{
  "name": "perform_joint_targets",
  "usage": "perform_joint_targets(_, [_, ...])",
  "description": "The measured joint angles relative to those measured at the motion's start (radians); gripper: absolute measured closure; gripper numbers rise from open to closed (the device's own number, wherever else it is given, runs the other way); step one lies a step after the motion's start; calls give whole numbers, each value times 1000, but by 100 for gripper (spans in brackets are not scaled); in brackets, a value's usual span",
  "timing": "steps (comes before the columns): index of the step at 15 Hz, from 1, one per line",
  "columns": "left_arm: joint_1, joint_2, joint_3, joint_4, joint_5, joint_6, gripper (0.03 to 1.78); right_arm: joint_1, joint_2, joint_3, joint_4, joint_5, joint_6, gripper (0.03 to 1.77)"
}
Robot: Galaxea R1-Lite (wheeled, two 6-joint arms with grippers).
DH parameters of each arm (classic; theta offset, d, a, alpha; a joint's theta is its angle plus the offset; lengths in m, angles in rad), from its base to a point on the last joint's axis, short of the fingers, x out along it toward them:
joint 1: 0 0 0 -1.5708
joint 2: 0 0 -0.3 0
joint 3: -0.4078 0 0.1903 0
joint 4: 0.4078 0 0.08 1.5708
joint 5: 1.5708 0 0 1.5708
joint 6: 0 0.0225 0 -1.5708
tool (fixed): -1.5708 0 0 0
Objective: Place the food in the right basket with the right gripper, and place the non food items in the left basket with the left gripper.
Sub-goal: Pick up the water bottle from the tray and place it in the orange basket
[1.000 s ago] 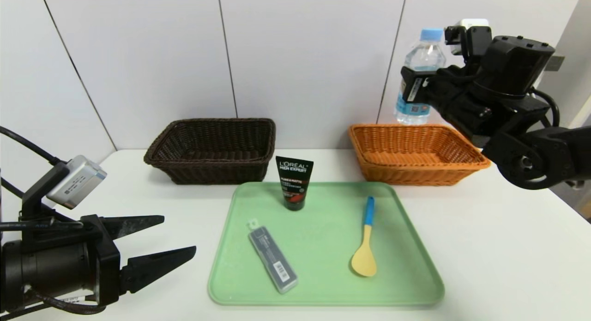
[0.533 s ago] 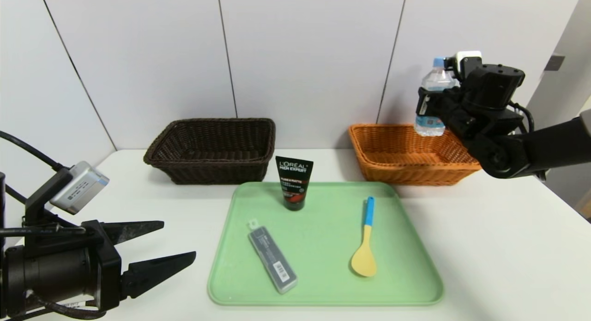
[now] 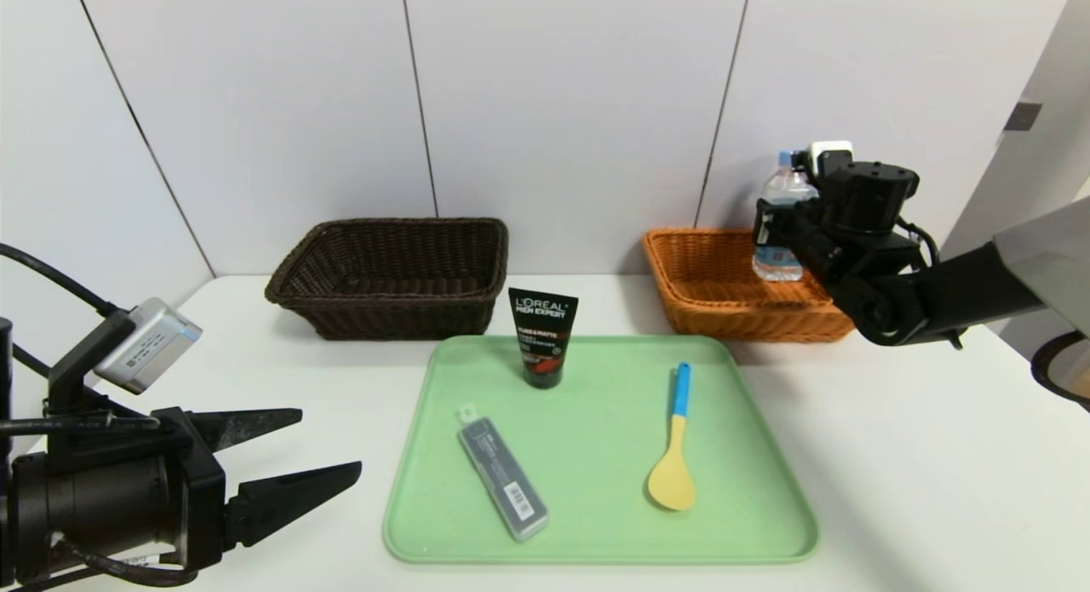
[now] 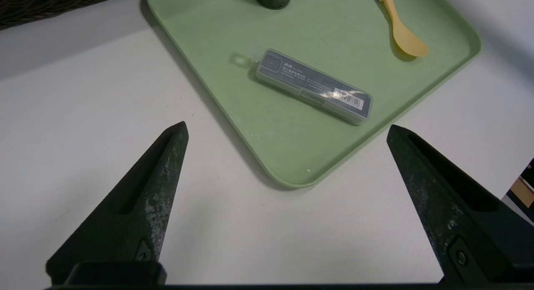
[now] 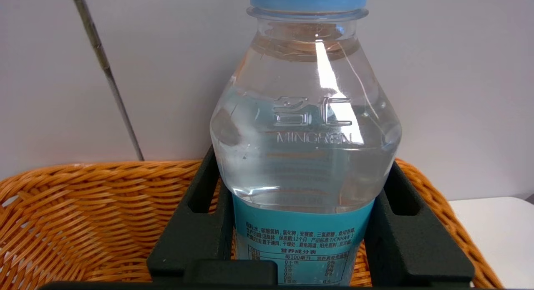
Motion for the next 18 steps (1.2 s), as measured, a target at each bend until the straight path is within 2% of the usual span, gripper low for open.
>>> perform_joint_targets(8, [1,0,0,0,0,1,12,6,37,5,1,-1,0,97])
perform_joint_targets(13, [6,1,-1,0,4,1,12,10,49,7,-3,-1,7,59])
perform_joint_targets(18, [7,2,-4,-1,20,-2,12,16,24,50,2,2,13,35])
